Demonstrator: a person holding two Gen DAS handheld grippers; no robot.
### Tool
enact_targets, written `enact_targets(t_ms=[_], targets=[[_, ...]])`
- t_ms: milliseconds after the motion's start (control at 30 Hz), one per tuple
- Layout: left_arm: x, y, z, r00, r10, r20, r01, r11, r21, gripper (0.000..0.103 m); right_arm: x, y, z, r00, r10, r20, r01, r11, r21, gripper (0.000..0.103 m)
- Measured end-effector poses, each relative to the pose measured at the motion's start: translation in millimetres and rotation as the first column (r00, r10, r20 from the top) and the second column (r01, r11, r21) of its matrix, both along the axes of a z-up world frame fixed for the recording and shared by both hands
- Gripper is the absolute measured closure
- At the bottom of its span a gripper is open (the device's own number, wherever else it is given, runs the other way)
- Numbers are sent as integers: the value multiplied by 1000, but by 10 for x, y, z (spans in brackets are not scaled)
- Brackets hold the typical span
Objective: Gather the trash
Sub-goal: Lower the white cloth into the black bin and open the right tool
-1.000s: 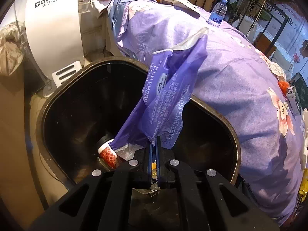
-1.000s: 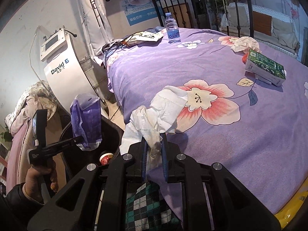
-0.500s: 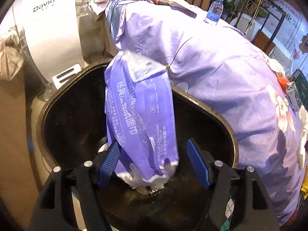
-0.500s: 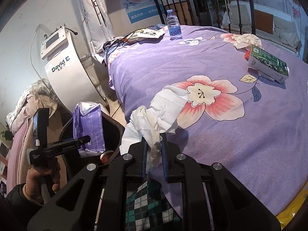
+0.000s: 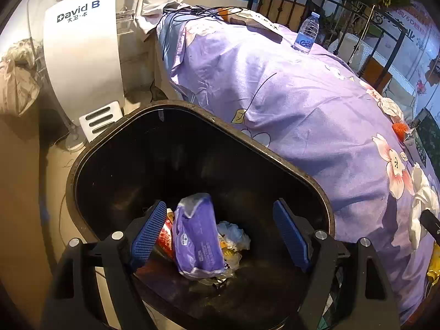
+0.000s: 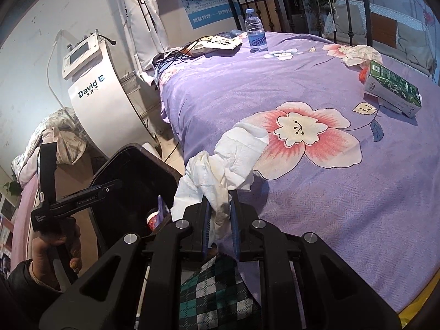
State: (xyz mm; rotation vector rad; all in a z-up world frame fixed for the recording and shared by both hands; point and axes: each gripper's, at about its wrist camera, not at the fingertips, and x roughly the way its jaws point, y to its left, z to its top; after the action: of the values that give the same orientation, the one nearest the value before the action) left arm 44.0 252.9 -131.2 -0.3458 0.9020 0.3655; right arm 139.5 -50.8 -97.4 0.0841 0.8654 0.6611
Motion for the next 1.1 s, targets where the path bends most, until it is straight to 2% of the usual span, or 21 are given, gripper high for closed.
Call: enact_targets(t_ms=[200,400,567,767,933,1100], targets=[[-2,79,48,999,29,25,-29,1000,-8,25,1,166,-6,998,56,-8,-56,998,5,89],[-30,238,209,995,76,61,-78,996,38,25,-54,503,-4,987,160,-11,-160,987,14,89],[-103,429,340,986,131,99,-136,989,49,21,-178,938,-65,957,288,-26,-287,958,18,89],[-138,556,367,982,159,103,-165,985,58,21,-296,1353,-250,908,407,-97,-404,914,44,89],[-147,626,366,980,166,106,-172,984,53,21,-333,1607,-381,880,454,-140,-454,890,36,89],[-134,646,367,980,165,110,-172,984,52,21,-285,1761,-482,869,464,-172,-466,884,35,89]])
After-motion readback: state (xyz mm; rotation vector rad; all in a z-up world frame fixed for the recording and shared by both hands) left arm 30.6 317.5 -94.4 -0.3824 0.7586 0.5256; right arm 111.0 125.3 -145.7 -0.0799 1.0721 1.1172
